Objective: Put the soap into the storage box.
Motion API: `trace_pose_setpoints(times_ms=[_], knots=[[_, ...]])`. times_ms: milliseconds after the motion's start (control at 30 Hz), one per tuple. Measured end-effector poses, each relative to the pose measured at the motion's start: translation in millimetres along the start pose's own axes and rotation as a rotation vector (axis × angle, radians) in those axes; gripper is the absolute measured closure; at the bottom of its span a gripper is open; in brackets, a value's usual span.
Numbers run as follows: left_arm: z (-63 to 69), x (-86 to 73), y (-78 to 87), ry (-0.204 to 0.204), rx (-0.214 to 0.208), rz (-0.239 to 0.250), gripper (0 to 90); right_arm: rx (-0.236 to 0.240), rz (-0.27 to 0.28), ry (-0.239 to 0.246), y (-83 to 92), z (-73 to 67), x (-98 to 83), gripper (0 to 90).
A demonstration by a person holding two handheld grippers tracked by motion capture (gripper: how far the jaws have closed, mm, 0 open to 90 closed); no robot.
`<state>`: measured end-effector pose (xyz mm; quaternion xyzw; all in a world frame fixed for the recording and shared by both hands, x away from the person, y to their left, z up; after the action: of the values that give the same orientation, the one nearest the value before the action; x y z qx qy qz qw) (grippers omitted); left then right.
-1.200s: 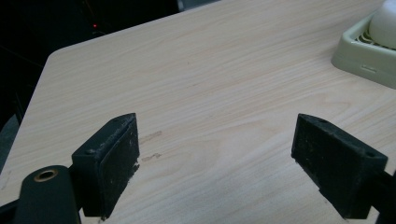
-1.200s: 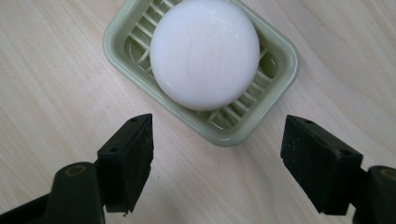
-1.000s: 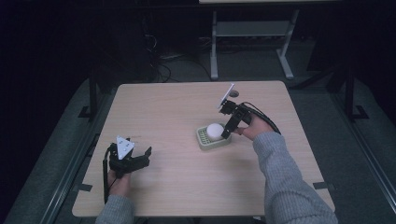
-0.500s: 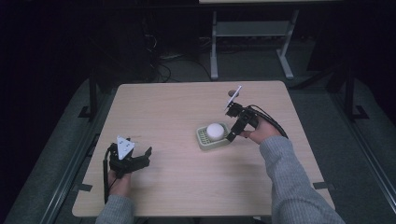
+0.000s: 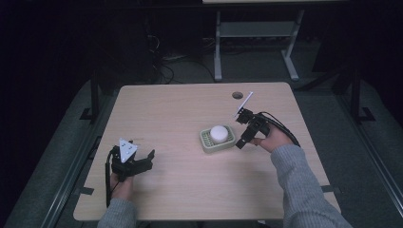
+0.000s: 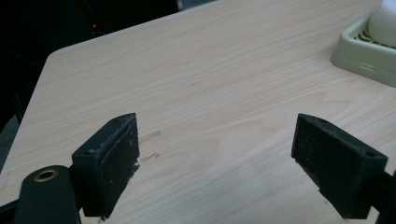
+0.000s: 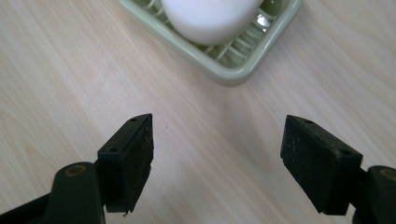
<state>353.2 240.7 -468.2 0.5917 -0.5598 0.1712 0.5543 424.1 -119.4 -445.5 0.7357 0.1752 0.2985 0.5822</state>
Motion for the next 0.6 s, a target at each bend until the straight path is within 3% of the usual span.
trace_pose_setpoints(times_ms=[167, 600], knots=[[0.0, 0.1, 0.3, -0.001, 0.000, -0.001, 14.8, 0.007, 0.023, -0.002, 0.6, -2.4, -7.7, 24.9], [-0.2, -0.1, 0.3, 0.000, 0.002, 0.000, 14.8, 0.017, 0.016, -0.014, -10.2, -1.8, -36.0, 24.9]])
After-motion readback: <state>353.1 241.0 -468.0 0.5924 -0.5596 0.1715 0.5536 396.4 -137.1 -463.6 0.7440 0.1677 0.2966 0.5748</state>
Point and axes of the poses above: each handheld gripper's, and its own axes: y roughly backward along the jaws, x roughly out of its top, z roughly to its right, the point moved 7 cm from there along -y, roughly forward along the jaws, and after that the axes turned 11 degrees about -y, right-handed, at the moved point
